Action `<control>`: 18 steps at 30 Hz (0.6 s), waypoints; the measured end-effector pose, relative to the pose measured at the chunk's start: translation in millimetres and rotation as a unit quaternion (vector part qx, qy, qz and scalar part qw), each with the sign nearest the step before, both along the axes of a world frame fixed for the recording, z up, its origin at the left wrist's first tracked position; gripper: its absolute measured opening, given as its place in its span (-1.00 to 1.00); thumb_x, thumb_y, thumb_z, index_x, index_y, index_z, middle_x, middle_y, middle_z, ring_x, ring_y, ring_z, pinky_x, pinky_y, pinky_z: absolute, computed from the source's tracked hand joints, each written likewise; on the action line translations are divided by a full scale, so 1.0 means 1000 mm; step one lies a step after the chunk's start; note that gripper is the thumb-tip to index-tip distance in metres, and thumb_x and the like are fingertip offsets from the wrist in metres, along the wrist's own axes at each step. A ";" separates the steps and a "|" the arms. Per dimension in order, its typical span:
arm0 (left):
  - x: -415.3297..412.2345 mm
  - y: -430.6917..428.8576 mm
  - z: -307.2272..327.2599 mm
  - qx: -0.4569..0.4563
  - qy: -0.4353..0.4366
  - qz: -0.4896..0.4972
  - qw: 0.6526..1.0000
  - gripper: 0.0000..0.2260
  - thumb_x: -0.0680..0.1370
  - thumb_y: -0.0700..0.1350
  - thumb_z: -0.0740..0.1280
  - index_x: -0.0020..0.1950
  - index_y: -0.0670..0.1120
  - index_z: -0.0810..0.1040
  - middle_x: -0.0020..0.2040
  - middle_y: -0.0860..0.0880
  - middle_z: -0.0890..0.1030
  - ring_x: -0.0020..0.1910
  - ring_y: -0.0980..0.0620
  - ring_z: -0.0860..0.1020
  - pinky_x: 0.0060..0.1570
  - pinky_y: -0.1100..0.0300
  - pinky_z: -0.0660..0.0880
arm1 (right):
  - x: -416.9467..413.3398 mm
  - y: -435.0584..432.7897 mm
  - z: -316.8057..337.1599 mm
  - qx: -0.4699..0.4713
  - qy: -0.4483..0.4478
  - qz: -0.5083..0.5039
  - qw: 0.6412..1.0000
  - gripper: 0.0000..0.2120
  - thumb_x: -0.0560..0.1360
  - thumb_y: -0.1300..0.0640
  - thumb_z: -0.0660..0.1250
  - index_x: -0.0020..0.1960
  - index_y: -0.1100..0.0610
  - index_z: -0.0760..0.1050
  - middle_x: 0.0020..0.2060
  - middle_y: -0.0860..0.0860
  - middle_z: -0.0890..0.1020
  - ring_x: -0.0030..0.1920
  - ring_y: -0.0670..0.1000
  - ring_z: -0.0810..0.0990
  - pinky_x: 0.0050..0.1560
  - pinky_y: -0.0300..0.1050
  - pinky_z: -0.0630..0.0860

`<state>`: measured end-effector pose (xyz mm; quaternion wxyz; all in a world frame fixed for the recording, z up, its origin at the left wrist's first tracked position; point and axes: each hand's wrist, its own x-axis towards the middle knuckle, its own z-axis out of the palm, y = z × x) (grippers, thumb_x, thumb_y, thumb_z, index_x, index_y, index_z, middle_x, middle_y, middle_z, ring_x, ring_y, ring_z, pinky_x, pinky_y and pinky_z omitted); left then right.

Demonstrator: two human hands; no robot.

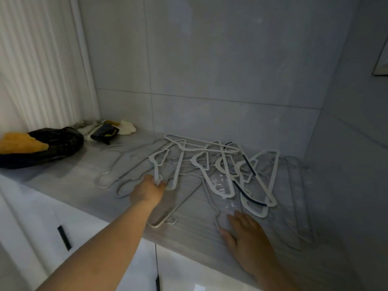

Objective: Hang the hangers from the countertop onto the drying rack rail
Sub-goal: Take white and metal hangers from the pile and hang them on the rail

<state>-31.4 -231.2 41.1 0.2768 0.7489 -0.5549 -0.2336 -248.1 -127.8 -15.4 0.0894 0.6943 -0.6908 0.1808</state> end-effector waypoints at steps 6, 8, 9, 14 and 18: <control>-0.015 -0.025 -0.009 0.017 0.100 0.031 0.994 -0.60 0.49 -0.09 0.34 0.23 -0.26 0.37 0.21 -0.26 0.53 0.17 -0.23 0.51 0.19 0.08 0.42 | 0.000 -0.002 0.000 0.023 -0.018 0.003 1.000 -0.28 0.57 -0.20 -0.23 -0.25 0.00 0.68 -0.23 -0.05 0.72 -0.24 -0.04 0.70 -0.33 -0.20 0.60; -0.013 -0.027 -0.011 0.014 0.130 0.062 0.990 -0.62 0.48 -0.15 0.34 0.22 -0.31 0.39 0.22 -0.29 0.51 0.19 -0.24 0.49 0.13 0.07 0.45 | 0.001 0.000 0.002 0.056 -0.031 0.004 0.998 -0.26 0.56 -0.20 -0.26 -0.26 -0.02 0.68 -0.23 -0.07 0.72 -0.24 -0.07 0.70 -0.34 -0.22 0.59; -0.011 -0.028 -0.011 0.007 0.150 0.073 0.986 -0.63 0.48 -0.18 0.33 0.22 -0.33 0.40 0.23 -0.30 0.50 0.20 -0.25 0.49 0.09 0.07 0.45 | 0.001 0.001 0.004 0.083 -0.032 0.004 0.996 -0.32 0.54 -0.21 -0.17 -0.26 -0.02 0.68 -0.23 -0.08 0.71 -0.24 -0.08 0.70 -0.34 -0.23 0.59; 0.002 -0.019 0.011 -0.037 0.344 0.103 0.932 -0.72 0.55 -0.37 0.15 0.24 -0.45 0.39 -0.05 -0.25 0.55 -0.12 -0.20 0.51 -0.43 0.31 0.53 | 0.002 0.006 0.009 0.136 -0.026 0.005 0.990 -0.51 0.32 -0.23 0.02 -0.28 -0.04 0.67 -0.24 -0.09 0.71 -0.26 -0.08 0.70 -0.34 -0.22 0.59; 0.022 -0.005 0.028 -0.019 0.505 0.087 0.858 -0.81 0.56 -0.43 0.07 0.08 -0.44 0.41 -0.30 -0.16 0.41 -0.36 -0.02 0.42 -0.21 0.26 0.59 | 0.002 0.006 0.005 0.135 -0.023 0.010 0.991 -0.50 0.38 -0.24 0.00 -0.29 -0.07 0.67 -0.25 -0.11 0.71 -0.27 -0.09 0.70 -0.32 -0.22 0.60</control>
